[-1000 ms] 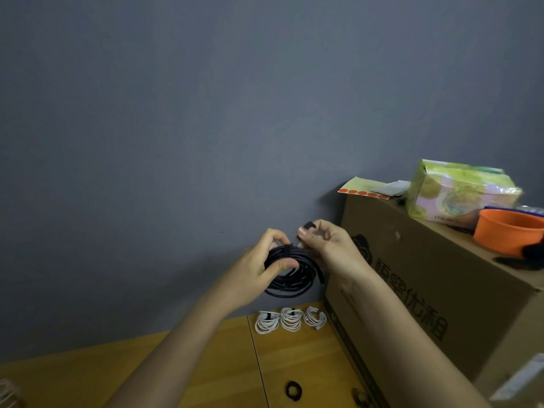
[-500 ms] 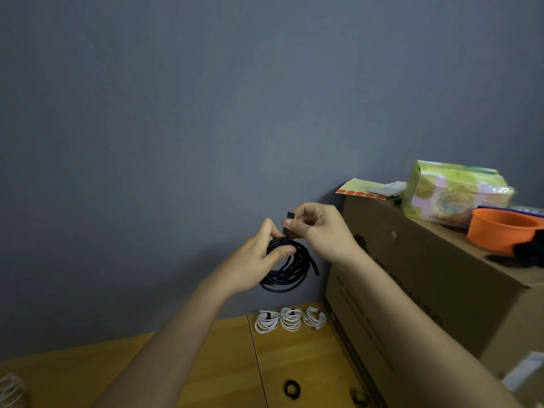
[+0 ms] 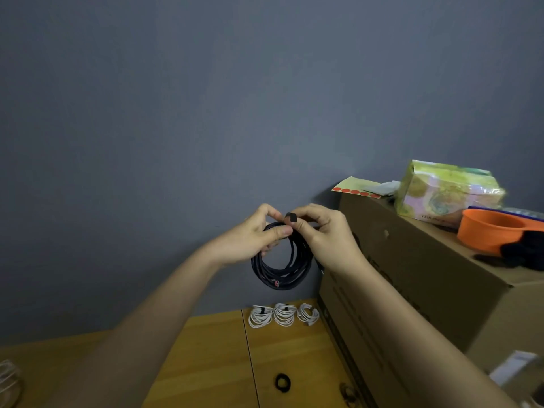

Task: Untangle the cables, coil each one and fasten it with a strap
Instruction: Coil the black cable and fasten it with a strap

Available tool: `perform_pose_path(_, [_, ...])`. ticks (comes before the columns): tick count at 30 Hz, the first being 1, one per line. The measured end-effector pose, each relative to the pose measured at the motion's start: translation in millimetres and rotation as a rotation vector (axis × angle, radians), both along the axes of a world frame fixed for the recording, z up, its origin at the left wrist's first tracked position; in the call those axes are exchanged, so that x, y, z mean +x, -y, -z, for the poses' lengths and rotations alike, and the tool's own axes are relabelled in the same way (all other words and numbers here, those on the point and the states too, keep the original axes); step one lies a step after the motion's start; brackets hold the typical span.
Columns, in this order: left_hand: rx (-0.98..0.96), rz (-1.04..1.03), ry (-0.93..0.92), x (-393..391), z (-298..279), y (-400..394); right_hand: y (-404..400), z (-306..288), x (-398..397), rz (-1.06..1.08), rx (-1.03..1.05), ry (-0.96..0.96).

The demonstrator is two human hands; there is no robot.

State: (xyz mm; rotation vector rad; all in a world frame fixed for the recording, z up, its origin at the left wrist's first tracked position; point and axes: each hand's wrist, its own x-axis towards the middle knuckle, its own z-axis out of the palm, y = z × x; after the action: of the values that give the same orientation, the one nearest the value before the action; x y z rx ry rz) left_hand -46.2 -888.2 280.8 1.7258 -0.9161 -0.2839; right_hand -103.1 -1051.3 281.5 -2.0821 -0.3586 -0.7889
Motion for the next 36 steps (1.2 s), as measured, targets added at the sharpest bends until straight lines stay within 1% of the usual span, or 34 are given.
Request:
perform_pose_path(2, [-0.008, 0.057, -0.073, -2, -3, 0, 0, 3, -1, 0.041, -0.009, 0.039])
perform_pose_path(5, [-0.017, 0.098, -0.212, -2, -5, 1, 4, 5, -4, 0.038, 0.047, 0.002])
perform_pose_path(7, [-0.030, 0.086, -0.266, -2, -3, 4, 7, 7, -4, 0.033, 0.034, -0.015])
perform_pose_path(12, [-0.050, -0.006, -0.193, 2, 4, 11, 15, 11, -7, -0.002, -0.104, 0.004])
perform_pose_path(15, [-0.053, -0.001, -0.201, 5, 8, 10, 15, 11, -12, -0.035, -0.098, -0.018])
perform_pose_path(17, [-0.041, 0.000, -0.174, 5, 7, 9, 14, 11, -11, -0.061, -0.080, 0.005])
perform_pose_path(19, [-0.025, -0.007, -0.154, 5, 5, 10, 15, 10, -10, -0.061, -0.111, 0.027])
perform_pose_path(23, [-0.015, -0.014, -0.202, 2, 4, 11, 18, 9, -7, 0.006, -0.316, 0.059])
perform_pose_path(29, [0.039, -0.070, -0.153, 2, 10, 14, 19, 15, -3, 0.104, -0.564, 0.119])
perform_pose_path(31, [0.074, -0.106, -0.150, 1, 15, 13, 16, 24, -2, 0.125, -0.601, 0.182])
perform_pose_path(34, [0.221, -0.154, -0.041, 5, 26, 9, 10, 40, 5, 0.143, -0.632, 0.259])
perform_pose_path(35, [0.223, -0.140, -0.040, 8, 29, 8, 9, 46, 8, 0.152, -0.629, 0.284])
perform_pose_path(36, [0.181, -0.115, -0.074, 9, 32, 7, 9, 52, 10, 0.160, -0.613, 0.309])
